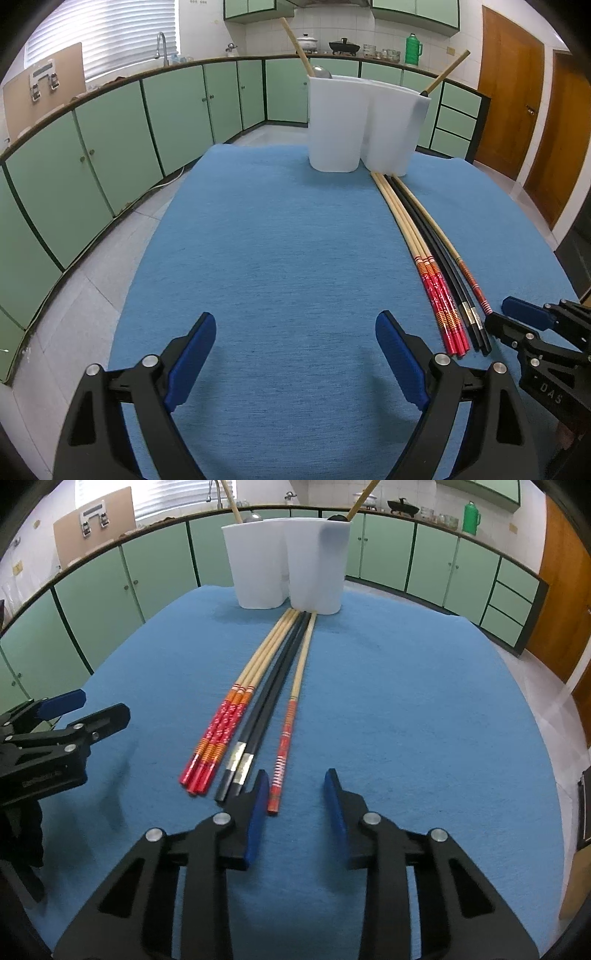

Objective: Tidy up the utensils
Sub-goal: 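Grasp a red-patterned chopstick with the right gripper while the left gripper grasps another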

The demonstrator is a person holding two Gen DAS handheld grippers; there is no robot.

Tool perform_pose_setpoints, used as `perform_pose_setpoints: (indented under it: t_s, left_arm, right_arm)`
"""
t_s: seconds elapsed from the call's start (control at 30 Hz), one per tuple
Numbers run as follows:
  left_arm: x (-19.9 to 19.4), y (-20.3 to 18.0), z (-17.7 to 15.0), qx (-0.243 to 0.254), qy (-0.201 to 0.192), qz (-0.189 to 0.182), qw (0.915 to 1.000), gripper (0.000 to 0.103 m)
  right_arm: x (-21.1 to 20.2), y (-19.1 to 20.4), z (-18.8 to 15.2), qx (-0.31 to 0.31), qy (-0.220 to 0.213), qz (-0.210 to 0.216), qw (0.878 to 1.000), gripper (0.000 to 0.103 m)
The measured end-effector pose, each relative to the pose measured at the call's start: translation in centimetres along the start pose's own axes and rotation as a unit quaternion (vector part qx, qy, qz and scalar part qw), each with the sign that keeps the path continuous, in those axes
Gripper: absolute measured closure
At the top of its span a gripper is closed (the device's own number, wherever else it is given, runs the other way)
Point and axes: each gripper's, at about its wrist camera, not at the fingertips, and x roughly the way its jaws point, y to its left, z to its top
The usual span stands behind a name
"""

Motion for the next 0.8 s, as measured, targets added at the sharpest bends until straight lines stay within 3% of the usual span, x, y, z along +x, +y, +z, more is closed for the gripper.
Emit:
perform_pose_setpoints:
  t_s: [0.13,0.47,0.8]
  left_arm:
    - [0.0,-0.7,0.0,0.004,0.001,-0.011,0.9999,0.016]
    - [0.4,-4.4,-0.7,0.035,0.021,-0.06,0.9973,0.016]
    - [1.6,-6.5,-1.1,0.039,0.039,-0.042,0.9976,0.017]
  right_arm:
    - [-0.1,0.4,-0.2,-0.003,0.001,0.014,1.0,0.096]
    - [-0.8,-2.0,-0.5,0.014,-0.002,-0.007,1.0,0.098]
    - [-0.7,-4.4,-0.6,0.033,-0.004,-0.015,0.999,0.098]
